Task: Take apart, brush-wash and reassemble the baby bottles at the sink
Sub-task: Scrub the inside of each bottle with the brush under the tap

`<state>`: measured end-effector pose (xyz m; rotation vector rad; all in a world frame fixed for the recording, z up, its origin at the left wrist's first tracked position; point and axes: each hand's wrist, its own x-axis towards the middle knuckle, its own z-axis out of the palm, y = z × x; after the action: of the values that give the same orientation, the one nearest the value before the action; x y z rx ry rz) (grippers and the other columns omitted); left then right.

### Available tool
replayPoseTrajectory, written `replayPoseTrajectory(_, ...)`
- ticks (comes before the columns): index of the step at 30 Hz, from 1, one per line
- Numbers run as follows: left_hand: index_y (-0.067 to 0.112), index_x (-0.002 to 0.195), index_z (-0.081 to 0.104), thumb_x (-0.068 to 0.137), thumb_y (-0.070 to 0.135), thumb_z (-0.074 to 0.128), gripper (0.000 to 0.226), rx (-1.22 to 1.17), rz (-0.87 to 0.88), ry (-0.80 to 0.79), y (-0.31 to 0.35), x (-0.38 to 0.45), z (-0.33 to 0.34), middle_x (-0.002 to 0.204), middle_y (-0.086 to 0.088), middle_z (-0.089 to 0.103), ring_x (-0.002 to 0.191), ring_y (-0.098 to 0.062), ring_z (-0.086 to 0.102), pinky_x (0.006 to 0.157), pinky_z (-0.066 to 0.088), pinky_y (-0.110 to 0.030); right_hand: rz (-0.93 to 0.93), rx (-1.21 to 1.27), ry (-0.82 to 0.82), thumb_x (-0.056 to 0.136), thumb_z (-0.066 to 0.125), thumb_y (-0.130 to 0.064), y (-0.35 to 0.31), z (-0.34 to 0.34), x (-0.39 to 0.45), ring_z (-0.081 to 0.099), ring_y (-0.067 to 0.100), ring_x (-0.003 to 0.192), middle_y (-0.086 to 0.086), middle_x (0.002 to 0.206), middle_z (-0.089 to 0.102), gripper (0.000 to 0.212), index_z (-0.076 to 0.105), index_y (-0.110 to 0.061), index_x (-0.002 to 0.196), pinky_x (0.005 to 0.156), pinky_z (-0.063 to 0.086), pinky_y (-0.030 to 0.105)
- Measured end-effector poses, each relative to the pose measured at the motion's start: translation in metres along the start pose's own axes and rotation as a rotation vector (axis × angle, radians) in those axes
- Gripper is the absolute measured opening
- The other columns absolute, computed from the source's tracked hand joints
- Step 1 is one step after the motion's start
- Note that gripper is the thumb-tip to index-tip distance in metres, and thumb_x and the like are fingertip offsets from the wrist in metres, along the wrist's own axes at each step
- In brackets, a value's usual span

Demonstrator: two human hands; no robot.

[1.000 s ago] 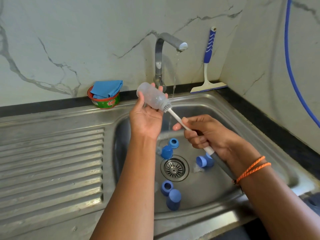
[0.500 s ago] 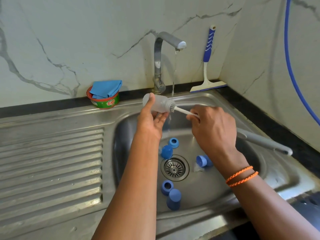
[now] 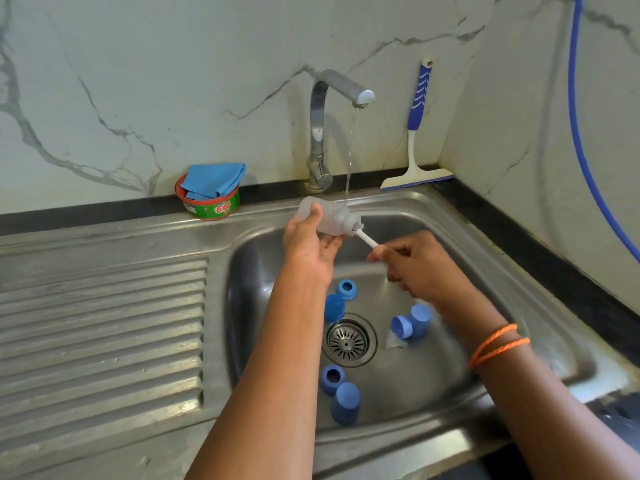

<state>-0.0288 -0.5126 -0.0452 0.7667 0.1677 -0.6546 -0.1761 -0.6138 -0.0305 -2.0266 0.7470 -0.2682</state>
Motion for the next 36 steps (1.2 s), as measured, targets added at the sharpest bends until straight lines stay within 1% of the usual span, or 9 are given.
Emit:
replayPoseTrajectory(2,0.011,0.128,0.057,0.095,0.019,0.075,0.039,0.042,0.055,0.04,-0.002,0.0,0.0,0.121,-0.019,0.066,0.103,-0.033,0.072,0.081,0.065,-0.049,-0.142,-0.395,0.21,0.105,0.063,-0.038,-0.006,0.004,-0.004,0.047,0.017,0.053,-0.005,0.058,0.052,0.035,0.07,-0.028,0.072,0.054,0.043,0.037)
replayPoseTrajectory(5,0.012,0.107,0.062,0.088,0.022,0.083,0.03,0.022,0.109,0.079,-0.004,-0.002,0.002,0.112,-0.017,0.071,0.098,-0.031,0.074,0.082,0.065,-0.048,-0.215,-0.715,0.376,0.107,0.056,-0.041,-0.019,0.003,-0.012,0.056,0.026,0.065,-0.001,0.073,0.057,0.026,0.075,-0.029,0.095,0.058,0.043,0.035)
replayPoseTrajectory(11,0.013,0.11,0.063,0.086,0.027,0.085,0.035,0.052,0.131,0.085,-0.007,-0.001,0.002,0.115,-0.017,0.072,0.097,-0.03,0.076,0.08,0.066,-0.043,-0.307,-0.916,0.558,0.108,0.055,-0.034,-0.026,0.001,-0.008,0.048,0.026,0.063,-0.002,0.074,0.051,0.024,0.076,-0.023,0.101,0.051,0.023,0.03)
replayPoseTrajectory(16,0.012,0.134,0.054,0.096,0.019,0.074,0.043,0.088,0.051,-0.061,-0.006,-0.001,0.005,0.128,-0.021,0.065,0.105,-0.035,0.073,0.076,0.065,-0.041,-0.156,-0.329,0.338,0.104,0.065,-0.032,-0.007,-0.005,0.0,0.052,0.02,0.058,0.002,0.065,0.059,0.022,0.081,-0.022,0.092,0.054,0.035,0.029)
replayPoseTrajectory(20,0.011,0.134,0.054,0.103,0.015,0.063,0.034,0.065,-0.071,-0.149,-0.012,-0.007,0.008,0.126,-0.022,0.069,0.11,-0.034,0.073,0.078,0.064,-0.042,0.222,0.462,-0.144,0.11,0.052,-0.027,0.002,-0.021,0.006,0.026,0.007,0.045,-0.001,0.059,0.035,0.033,0.076,-0.003,0.111,0.039,0.02,0.019)
replayPoseTrajectory(23,0.005,0.14,0.052,0.103,0.017,0.063,0.041,0.024,-0.091,-0.159,-0.013,-0.006,0.008,0.126,-0.024,0.07,0.111,-0.035,0.072,0.079,0.064,-0.043,0.29,0.672,-0.293,0.11,0.051,-0.029,0.002,-0.027,0.006,0.022,0.004,0.046,-0.005,0.061,0.026,0.036,0.073,-0.002,0.118,0.039,0.017,0.016)
replayPoseTrajectory(28,0.008,0.14,0.051,0.097,0.014,0.072,0.048,-0.005,-0.011,-0.002,-0.009,-0.001,0.007,0.128,-0.024,0.063,0.105,-0.038,0.071,0.075,0.065,-0.048,-0.115,-0.402,0.231,0.105,0.062,-0.037,-0.009,-0.007,-0.001,0.052,0.021,0.058,0.002,0.065,0.058,0.029,0.078,-0.02,0.087,0.052,0.04,0.031)
replayPoseTrajectory(32,0.01,0.128,0.057,0.089,0.023,0.082,0.048,0.02,0.088,0.09,-0.011,0.001,0.005,0.118,-0.019,0.069,0.095,-0.032,0.075,0.071,0.066,-0.044,-0.242,-0.792,0.404,0.107,0.058,-0.038,-0.027,-0.004,-0.017,0.057,0.027,0.072,0.005,0.088,0.066,0.024,0.078,-0.029,0.116,0.063,0.047,0.036)
replayPoseTrajectory(36,0.011,0.123,0.059,0.083,0.03,0.087,0.053,0.013,0.116,0.14,-0.006,0.003,-0.001,0.116,-0.017,0.07,0.097,-0.032,0.074,0.071,0.066,-0.041,-0.384,-0.902,0.478,0.107,0.052,-0.032,-0.026,-0.002,-0.016,0.052,0.027,0.071,0.003,0.086,0.067,0.026,0.076,-0.03,0.115,0.058,0.035,0.032)
